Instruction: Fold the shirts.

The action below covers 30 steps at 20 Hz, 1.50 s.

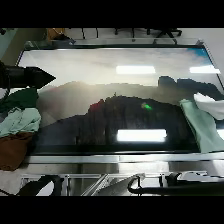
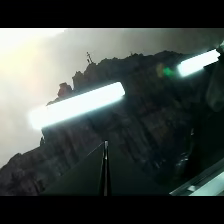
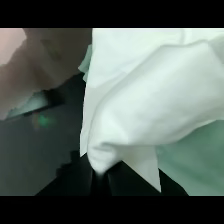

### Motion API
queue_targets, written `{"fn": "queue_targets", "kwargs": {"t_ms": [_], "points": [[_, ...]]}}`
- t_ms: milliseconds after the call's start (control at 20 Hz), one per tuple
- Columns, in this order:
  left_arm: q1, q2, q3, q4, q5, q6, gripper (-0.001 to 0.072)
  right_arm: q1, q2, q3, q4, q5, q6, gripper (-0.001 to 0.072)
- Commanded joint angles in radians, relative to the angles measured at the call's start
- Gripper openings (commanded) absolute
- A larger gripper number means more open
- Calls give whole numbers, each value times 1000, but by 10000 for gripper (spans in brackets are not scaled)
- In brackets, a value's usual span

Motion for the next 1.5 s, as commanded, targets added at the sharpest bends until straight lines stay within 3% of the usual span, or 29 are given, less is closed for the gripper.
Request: {"fn": "queue_targets", "kwargs": {"t_ms": [0, 100, 250, 350, 400, 550, 800, 1150, 1350, 1450], "points": [[0, -1, 0, 0, 0, 7, 14, -6, 4, -12, 72, -47, 22, 18], [0, -1, 0, 0, 0, 7, 14, -6, 0, -12, 308, -204, -46, 18], [0, -1, 0, 0, 3, 15, 14, 0, -52, -7, 770, -481, -303, 18], [0, -1, 0, 0, 6, 18, 14, 0, -123, 33, 993, -505, -433, 18], [0, -1, 0, 0, 11, 18, 14, 0, -166, 69, 1016, -465, -437, 18], [0, -1, 0, -1, 39, 17, 14, 2, -244, 113, 956, -295, -433, 18], [0, -1, 0, -1, 45, 18, 14, 2, -243, 113, 587, -55, -225, 18], [0, -1, 0, 0, 45, 47, 14, 0, -74, 113, 244, 42, 103, 18], [0, -1, 0, 0, 34, 52, 14, 0, -65, 111, 28, 196, 159, 18], [0, -1, 0, 0, 27, 60, 14, 0, -60, 101, -44, 199, 159, 18]]}}
